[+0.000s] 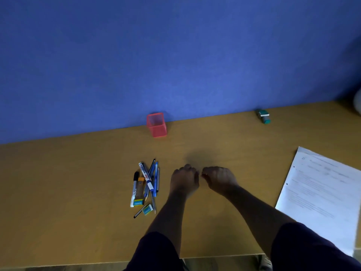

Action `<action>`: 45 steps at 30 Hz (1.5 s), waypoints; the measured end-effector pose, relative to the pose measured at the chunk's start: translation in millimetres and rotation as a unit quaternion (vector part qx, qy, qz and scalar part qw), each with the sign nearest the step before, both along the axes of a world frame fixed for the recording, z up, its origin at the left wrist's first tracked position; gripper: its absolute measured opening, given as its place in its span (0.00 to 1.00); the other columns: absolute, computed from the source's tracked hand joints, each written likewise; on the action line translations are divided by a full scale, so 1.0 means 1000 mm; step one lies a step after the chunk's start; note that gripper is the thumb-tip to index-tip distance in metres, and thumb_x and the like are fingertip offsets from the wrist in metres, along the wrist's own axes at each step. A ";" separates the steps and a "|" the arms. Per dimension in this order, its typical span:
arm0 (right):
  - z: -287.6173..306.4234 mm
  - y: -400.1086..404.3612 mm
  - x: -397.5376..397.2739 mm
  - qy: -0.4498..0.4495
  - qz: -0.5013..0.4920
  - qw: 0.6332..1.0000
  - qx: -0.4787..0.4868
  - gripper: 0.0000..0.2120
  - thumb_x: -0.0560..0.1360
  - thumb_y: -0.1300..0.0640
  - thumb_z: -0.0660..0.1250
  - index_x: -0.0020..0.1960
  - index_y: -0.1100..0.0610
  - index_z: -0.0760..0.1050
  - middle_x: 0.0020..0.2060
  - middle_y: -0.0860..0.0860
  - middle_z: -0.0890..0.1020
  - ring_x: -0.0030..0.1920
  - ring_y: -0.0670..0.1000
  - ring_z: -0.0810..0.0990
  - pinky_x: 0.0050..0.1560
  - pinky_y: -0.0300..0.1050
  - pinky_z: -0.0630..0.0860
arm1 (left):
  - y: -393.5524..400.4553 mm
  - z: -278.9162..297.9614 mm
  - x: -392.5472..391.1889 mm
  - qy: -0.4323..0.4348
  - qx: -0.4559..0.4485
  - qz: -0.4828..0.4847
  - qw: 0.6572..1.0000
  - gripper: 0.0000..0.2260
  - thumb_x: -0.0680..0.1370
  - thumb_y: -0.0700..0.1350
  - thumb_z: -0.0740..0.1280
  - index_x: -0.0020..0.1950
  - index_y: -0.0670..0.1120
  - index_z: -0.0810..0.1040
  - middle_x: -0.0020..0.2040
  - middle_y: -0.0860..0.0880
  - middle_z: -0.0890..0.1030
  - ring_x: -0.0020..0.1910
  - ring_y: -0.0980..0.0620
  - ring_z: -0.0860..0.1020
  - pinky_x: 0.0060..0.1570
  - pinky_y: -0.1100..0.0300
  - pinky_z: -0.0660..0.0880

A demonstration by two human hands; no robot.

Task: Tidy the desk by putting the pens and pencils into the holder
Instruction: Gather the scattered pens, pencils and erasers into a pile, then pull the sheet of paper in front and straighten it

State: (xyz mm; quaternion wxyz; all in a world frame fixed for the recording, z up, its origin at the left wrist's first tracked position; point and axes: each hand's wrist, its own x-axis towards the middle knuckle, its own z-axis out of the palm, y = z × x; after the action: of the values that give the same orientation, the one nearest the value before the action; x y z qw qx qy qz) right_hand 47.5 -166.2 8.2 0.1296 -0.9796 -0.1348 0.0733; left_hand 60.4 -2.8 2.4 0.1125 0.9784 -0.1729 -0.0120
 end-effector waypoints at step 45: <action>-0.006 -0.294 -0.094 0.167 -0.776 0.604 0.071 0.50 0.54 0.44 0.85 0.66 0.61 0.65 0.59 0.61 0.71 0.61 0.62 0.71 0.62 0.56 0.69 | -0.260 -0.032 -0.056 0.116 0.018 -0.286 0.951 0.28 0.72 0.52 0.77 0.69 0.52 0.72 0.73 0.51 0.70 0.71 0.43 0.67 0.63 0.42 0.72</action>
State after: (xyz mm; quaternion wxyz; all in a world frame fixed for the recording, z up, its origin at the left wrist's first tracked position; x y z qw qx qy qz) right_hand -46.0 -460.0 2.6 0.2278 -0.6750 0.6949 0.0982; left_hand 4.1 -263.1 -29.4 0.1058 0.8819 -0.4307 -0.1601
